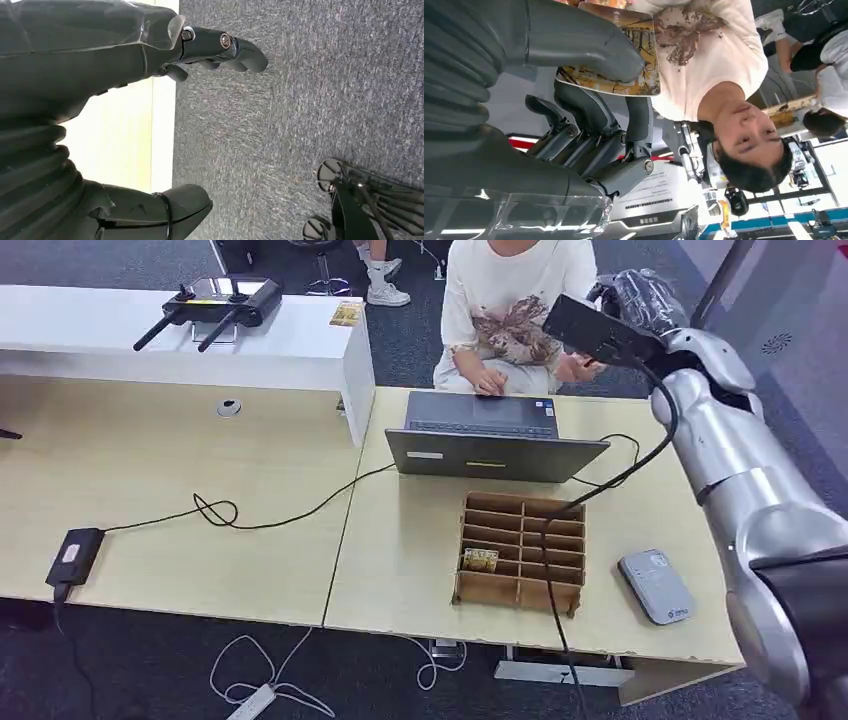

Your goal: Pass the card to the sensor for recognition and then transmit it.

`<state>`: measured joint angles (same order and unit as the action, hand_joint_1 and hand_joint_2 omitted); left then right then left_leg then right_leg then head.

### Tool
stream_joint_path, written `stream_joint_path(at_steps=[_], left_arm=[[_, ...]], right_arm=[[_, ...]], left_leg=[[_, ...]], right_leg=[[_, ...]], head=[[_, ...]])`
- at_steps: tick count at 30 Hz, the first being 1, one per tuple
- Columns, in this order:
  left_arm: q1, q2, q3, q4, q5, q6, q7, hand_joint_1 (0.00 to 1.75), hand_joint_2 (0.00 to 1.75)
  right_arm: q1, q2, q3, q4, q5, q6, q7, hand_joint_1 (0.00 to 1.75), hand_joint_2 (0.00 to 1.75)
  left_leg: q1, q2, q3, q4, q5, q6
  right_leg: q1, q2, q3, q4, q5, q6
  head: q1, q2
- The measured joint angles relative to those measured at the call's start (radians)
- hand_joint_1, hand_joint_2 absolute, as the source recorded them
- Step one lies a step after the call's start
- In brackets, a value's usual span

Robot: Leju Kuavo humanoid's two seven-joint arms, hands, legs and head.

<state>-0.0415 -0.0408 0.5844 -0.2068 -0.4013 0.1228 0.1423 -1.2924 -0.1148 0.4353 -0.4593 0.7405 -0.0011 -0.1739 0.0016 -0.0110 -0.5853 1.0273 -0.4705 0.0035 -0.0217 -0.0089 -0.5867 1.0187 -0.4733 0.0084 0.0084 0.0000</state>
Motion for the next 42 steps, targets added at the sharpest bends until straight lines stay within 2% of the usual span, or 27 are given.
stream_joint_path(at_steps=[7,12,13,14,24,32,37,42], left_arm=[[0.0,-0.001,0.0,0.0,-0.003,0.001,0.0,0.0,1.75],[-0.001,-0.001,0.0,0.0,-0.006,0.001,0.003,0.0,1.75],[-0.001,-0.001,0.0,0.0,-0.009,0.001,0.004,0.0,1.75],[-0.001,-0.001,0.0,0.0,-0.01,0.001,0.005,0.0,1.75],[-0.001,-0.002,0.0,0.0,-0.021,0.001,0.01,0.0,1.75],[-0.001,-0.002,0.0,0.0,-0.039,0.001,0.01,0.0,1.75],[-0.001,-0.002,0.0,0.0,-0.048,0.0,0.01,0.0,1.75],[-0.001,-0.003,0.0,0.0,-0.056,0.0,0.01,0.0,1.75]], right_arm=[[0.003,0.0,0.0,0.005,0.013,-0.01,0.02,1.75,1.75],[0.009,0.001,0.0,0.006,0.028,-0.02,0.028,1.61,1.75],[0.009,0.001,0.0,0.006,0.034,-0.02,0.031,0.98,1.75],[0.01,0.001,0.0,0.006,0.035,-0.02,0.034,0.03,1.75],[0.021,0.006,-0.006,-0.002,0.054,-0.036,0.047,0.0,1.75],[0.054,0.006,-0.064,-0.043,0.054,-0.08,0.033,0.0,1.75],[0.07,0.006,-0.094,-0.07,0.063,-0.081,0.01,0.0,1.75],[0.098,0.006,-0.142,-0.126,-0.011,-0.132,-0.051,0.0,1.75]], left_leg=[[0.0,0.0,0.0,0.0,0.0,0.0],[0.0,0.0,0.0,0.0,0.0,0.0],[0.0,0.0,0.0,0.0,0.0,0.0],[0.0,0.0,0.0,0.0,0.0,0.0],[0.0,0.0,0.0,0.0,0.0,0.0],[0.0,0.0,0.0,0.0,0.0,0.0],[0.0,0.0,0.0,0.0,0.0,0.0],[0.0,0.0,0.0,0.0,0.0,0.0]], right_leg=[[0.0,0.0,0.0,0.0,0.0,0.0],[0.0,0.0,0.0,0.0,0.0,0.0],[0.0,0.0,0.0,0.0,0.0,0.0],[0.0,0.0,0.0,0.0,0.0,0.0],[0.0,0.0,0.0,0.0,0.0,0.0],[0.0,0.0,0.0,0.0,0.0,0.0],[0.0,0.0,0.0,0.0,0.0,0.0],[0.0,0.0,0.0,0.0,0.0,0.0]], head=[[0.0,0.0],[0.0,0.0],[0.0,0.0],[0.0,0.0],[0.0,0.0],[0.0,0.0],[0.0,0.0],[0.0,0.0]])
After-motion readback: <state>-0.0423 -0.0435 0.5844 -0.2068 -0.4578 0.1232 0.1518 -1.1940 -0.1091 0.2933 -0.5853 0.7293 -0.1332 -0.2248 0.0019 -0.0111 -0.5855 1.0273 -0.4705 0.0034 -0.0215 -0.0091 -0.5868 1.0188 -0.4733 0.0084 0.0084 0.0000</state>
